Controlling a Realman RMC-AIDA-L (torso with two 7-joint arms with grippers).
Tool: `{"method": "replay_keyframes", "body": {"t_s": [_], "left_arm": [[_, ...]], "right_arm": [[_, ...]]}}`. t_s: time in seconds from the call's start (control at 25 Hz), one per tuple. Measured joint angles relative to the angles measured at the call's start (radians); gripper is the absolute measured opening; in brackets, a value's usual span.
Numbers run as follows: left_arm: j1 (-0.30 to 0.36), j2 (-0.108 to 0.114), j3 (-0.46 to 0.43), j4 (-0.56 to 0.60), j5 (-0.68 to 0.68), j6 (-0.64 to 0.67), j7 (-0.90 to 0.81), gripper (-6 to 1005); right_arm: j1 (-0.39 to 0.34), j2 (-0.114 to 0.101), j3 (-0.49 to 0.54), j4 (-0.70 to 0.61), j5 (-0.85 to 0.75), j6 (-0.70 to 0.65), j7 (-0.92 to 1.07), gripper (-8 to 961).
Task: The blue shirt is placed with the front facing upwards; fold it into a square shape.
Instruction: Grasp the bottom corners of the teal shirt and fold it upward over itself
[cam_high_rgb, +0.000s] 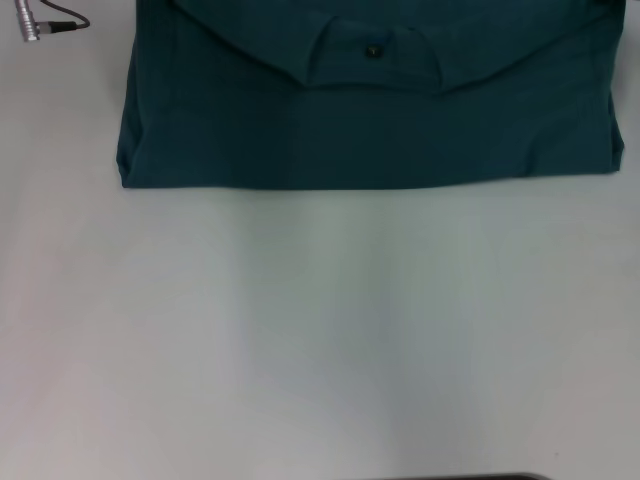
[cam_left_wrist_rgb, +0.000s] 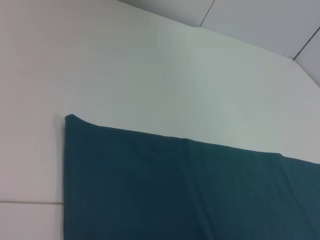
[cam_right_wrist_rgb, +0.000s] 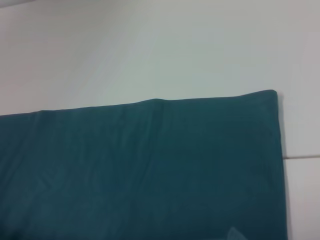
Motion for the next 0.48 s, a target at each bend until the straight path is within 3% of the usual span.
{"method": "replay_keyframes", "body": {"t_s": [0.48], "left_arm": [[-0.014, -0.004, 0.029, 0.002, -0.001, -0.014, 0.0, 48]], "right_arm": [[-0.014, -0.002, 0.001, -0.012, 0.0, 0.002, 0.015, 25]]}}
